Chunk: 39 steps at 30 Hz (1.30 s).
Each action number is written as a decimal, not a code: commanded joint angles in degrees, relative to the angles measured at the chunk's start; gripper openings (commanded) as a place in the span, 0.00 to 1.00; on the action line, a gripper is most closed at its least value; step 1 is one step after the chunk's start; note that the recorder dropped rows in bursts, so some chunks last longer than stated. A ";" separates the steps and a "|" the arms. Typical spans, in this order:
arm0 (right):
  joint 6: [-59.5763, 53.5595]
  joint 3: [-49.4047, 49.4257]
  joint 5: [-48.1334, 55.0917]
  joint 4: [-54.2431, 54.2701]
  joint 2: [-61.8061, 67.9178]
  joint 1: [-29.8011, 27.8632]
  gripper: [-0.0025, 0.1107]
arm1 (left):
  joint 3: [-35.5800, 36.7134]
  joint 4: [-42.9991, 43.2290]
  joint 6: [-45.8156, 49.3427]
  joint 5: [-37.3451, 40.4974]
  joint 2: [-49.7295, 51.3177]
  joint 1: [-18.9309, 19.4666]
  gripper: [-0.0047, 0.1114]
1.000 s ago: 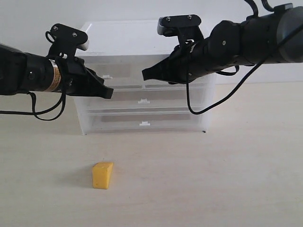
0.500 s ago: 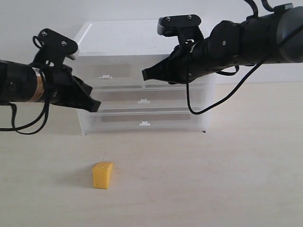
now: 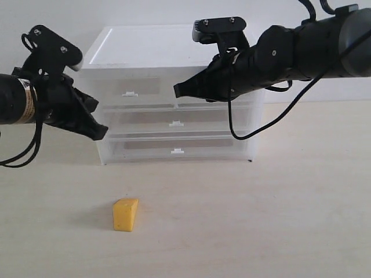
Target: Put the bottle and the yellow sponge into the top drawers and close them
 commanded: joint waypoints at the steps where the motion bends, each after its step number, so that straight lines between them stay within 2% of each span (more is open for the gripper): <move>1: -0.22 -0.82 -3.29 -0.75 0.07 -0.09 0.02 | 0.79 -0.26 17.15 1.16 1.60 -0.90 0.07; 9: -1.25 -0.82 -3.04 -0.88 0.07 -0.09 0.02 | 0.79 -0.26 23.81 15.34 4.47 -4.68 0.07; 15: -1.43 -0.82 -3.04 -1.24 0.07 -0.09 0.02 | 0.79 -0.26 27.67 23.33 4.70 -9.38 0.07; 19: -1.55 -0.82 -3.29 -1.33 0.07 -0.09 0.02 | -0.73 -0.26 31.52 34.06 4.70 -12.73 0.07; 22: -1.70 -0.82 -3.29 -1.26 0.07 -0.09 0.02 | -2.18 -0.26 37.56 37.81 4.70 -14.71 0.07; 28: -1.83 -0.82 -3.16 -1.26 0.07 -0.09 0.02 | -2.66 -0.26 38.88 50.00 4.70 -19.61 0.07; 35: -2.18 -0.82 -2.91 -1.26 0.07 -0.09 0.02 | -2.19 -0.26 33.56 52.37 5.45 -26.89 0.07; 39: -2.57 -0.82 -2.48 -1.26 0.07 -0.09 0.02 | -1.40 -0.26 30.79 52.78 6.98 -29.02 0.07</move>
